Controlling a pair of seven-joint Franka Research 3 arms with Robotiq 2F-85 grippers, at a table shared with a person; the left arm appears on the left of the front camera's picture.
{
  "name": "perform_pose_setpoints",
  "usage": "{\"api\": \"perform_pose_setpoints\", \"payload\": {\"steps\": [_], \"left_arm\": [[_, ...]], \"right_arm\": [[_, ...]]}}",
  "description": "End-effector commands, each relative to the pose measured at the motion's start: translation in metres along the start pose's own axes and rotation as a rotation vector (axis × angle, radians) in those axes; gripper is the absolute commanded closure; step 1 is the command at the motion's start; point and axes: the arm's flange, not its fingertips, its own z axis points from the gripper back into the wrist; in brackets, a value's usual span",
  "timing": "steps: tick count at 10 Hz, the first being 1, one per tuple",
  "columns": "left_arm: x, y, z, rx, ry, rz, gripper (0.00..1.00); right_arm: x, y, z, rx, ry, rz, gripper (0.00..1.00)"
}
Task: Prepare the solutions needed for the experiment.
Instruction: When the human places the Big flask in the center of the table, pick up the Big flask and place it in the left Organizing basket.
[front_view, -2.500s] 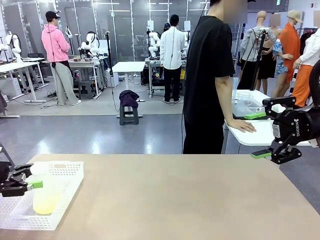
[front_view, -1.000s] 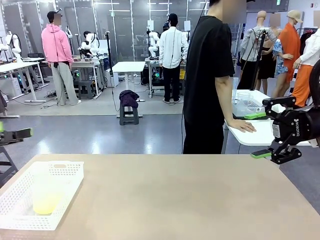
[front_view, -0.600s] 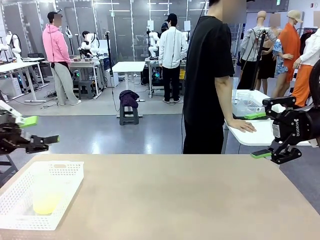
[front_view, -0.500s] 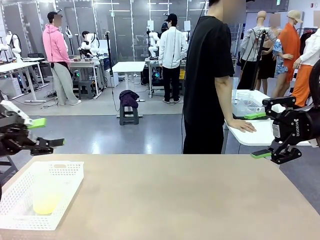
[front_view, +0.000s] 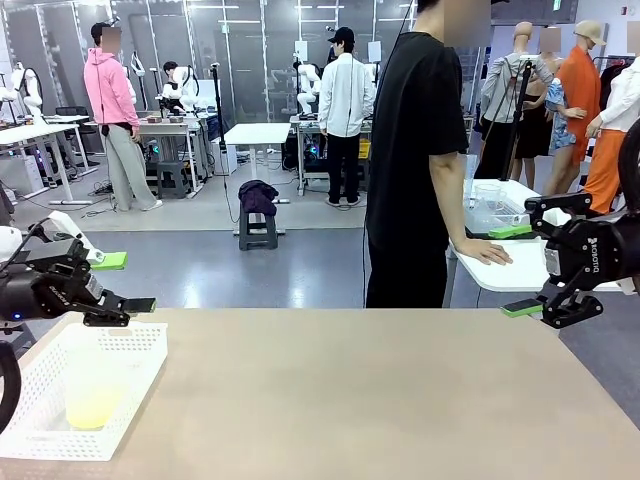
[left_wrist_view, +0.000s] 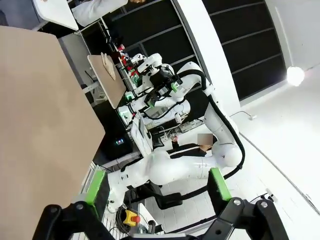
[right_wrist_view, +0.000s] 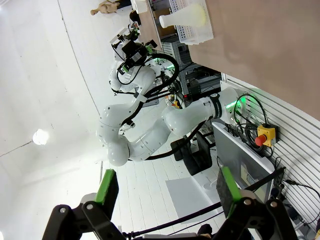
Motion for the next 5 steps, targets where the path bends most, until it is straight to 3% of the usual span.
{"api": "perform_pose_setpoints", "payload": {"steps": [1,5], "left_arm": [[0.0024,-0.0002,0.004,0.007,-0.022,-0.006,0.0],[0.0024,-0.0002,0.004,0.007,-0.022,-0.006,0.0]], "right_arm": [[-0.0004,0.0018,-0.0001,0.018,0.0,0.004,0.0],[-0.0004,0.0018,-0.0001,0.018,0.0,0.004,0.0]]}}
